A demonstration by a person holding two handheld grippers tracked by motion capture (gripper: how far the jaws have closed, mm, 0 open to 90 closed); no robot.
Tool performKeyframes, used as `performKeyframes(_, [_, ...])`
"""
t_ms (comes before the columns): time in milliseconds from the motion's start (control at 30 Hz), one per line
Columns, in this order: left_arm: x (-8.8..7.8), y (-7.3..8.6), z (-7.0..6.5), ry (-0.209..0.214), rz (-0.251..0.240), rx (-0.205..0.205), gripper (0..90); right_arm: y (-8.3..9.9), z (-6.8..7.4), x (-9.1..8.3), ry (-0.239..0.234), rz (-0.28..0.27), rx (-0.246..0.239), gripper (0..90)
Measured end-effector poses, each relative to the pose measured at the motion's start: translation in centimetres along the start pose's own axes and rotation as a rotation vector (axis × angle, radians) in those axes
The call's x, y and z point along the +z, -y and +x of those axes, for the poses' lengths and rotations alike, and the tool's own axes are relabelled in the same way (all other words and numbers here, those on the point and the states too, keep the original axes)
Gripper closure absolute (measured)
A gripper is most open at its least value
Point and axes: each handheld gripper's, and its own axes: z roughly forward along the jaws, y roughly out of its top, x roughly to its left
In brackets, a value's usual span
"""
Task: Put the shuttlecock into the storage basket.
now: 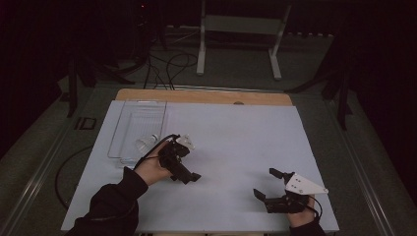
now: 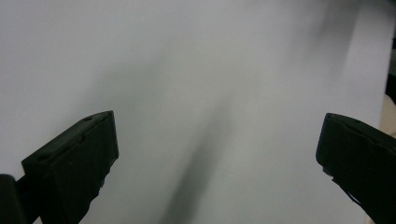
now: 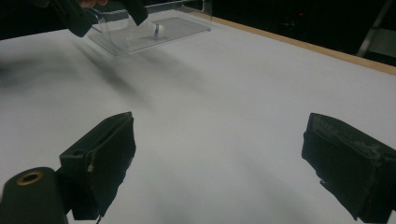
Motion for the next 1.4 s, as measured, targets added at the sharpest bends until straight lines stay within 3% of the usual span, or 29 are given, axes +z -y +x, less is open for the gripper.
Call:
performKeyframes(233, [-0.3,1.4,-0.5,0.023,-0.028,0.018,0.0,0.0,0.0,-0.1,0.003,-0.003,0.001,9.5])
performKeyframes(633, [-0.9,4.3,-0.9,0.014,-0.042,0.025,0.0,0.0,0.1,0.0,0.002,0.001,-0.001,9.5])
performKeyframes(800, [-1.2,5.4,-1.2,0.005,-0.044,0.057,0.0,0.0,0.0,0.0,0.003,0.002,-0.001,9.5])
performKeyframes(1000, [-1.9,6.9,-1.4,0.013,-0.057,0.069,0.0,0.1,0.1,0.1,0.001,0.005,0.002,9.5])
performKeyframes(1133, [-2.3,8.0,-1.4,0.029,-0.08,0.056,0.0,0.1,0.1,0.1,0.001,0.005,0.003,9.5])
performKeyframes(1400, [-2.9,10.0,-1.2,0.02,-0.104,0.03,0.0,0.1,0.1,0.2,0.002,0.007,0.002,9.5])
